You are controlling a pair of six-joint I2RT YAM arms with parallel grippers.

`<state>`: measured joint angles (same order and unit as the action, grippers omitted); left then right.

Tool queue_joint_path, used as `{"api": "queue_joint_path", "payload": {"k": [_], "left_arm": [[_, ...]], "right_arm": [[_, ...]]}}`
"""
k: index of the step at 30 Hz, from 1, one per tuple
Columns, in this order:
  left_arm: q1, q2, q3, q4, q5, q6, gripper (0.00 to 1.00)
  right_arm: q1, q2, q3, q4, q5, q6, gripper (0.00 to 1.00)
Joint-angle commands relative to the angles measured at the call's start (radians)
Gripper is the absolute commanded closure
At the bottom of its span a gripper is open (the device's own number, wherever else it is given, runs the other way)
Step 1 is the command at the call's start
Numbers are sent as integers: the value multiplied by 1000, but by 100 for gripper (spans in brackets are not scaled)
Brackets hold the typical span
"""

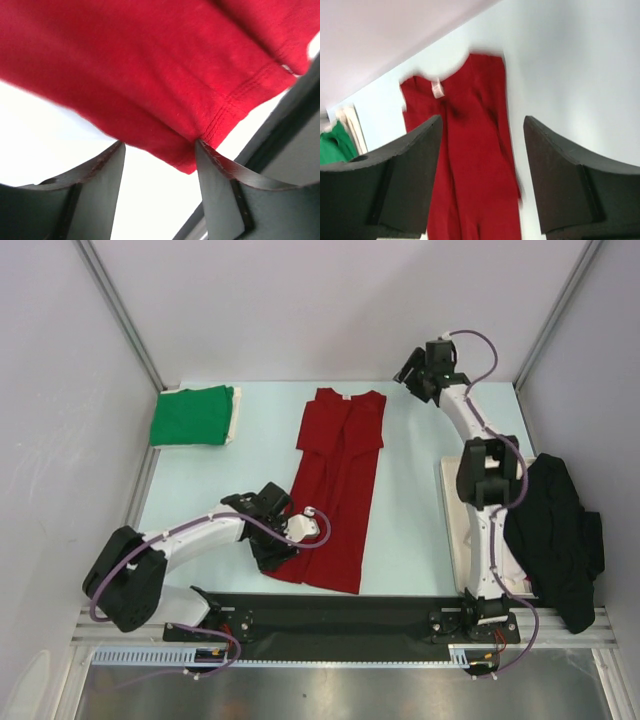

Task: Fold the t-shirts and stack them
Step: Fold the tshirt

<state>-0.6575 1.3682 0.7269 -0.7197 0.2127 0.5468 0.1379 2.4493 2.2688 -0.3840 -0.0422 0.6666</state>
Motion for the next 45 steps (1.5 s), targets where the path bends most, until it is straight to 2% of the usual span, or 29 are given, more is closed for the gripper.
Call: {"api": "queue_joint_path", "payload": {"k": [1, 4, 5, 6, 8, 10, 11, 13, 18, 22, 28, 29, 32, 33, 35, 36, 40, 41, 44, 45], "left_arm": [[9, -60, -23, -50, -175, -59, 36], [28, -107, -40, -11, -318, -67, 33], [42, -122, -29, -3, -315, -68, 32], [70, -144, -18, 11, -303, -71, 30], [91, -217, 5, 43, -263, -76, 29], [104, -317, 6, 75, -242, -65, 28], [105, -351, -1, 106, -221, -53, 28], [108, -406, -4, 114, -161, -48, 27], [108, -431, -29, 72, -14, -35, 25], [108, -469, -38, 19, 40, -24, 22], [108, -573, -84, 54, 11, -21, 22], [108, -592, -96, 61, 10, -18, 21], [108, -598, -119, 72, 11, -18, 21], [108, -595, -126, 75, 13, -16, 21], [108, -589, -145, 94, 20, -10, 21], [108, -584, -150, 100, 27, -7, 21], [99, -549, -158, 131, 100, 31, 32], [90, -537, -152, 155, 126, 41, 39], [21, -483, -144, 225, 136, 76, 42], [-37, -472, -146, 242, 123, 91, 42]], "right_arm": [[34, -301, -259, -99, 41, -97, 30], [94, -533, -524, -66, 8, -104, 29], [110, -585, -669, -66, 14, -102, 28], [152, -693, -751, -59, 19, -104, 28], [195, -791, -939, -67, 36, -102, 28], [276, -910, -1035, -108, 41, -90, 28], [313, -943, -1122, -139, 68, -79, 28], [408, -1019, -1192, -182, 74, -53, 28], [583, -1127, -1429, -198, 15, 108, 29], [692, -1135, -1546, -110, -40, 208, 33], [790, -1073, -1566, -24, -102, 258, 39], [795, -1064, -1586, 14, -122, 263, 48], [799, -1033, -1626, 94, -192, 280, 63], [801, -1011, -1629, 96, -197, 278, 76], [798, -1006, -1631, 77, -193, 266, 88], [798, -1009, -1635, 67, -185, 263, 100], [749, -1123, -1696, 1, -144, 258, 100], [734, -1150, -1716, -31, -136, 260, 100], [678, -1245, -1785, -73, -153, 258, 100], [669, -1266, -1796, -88, -157, 254, 100]]}}
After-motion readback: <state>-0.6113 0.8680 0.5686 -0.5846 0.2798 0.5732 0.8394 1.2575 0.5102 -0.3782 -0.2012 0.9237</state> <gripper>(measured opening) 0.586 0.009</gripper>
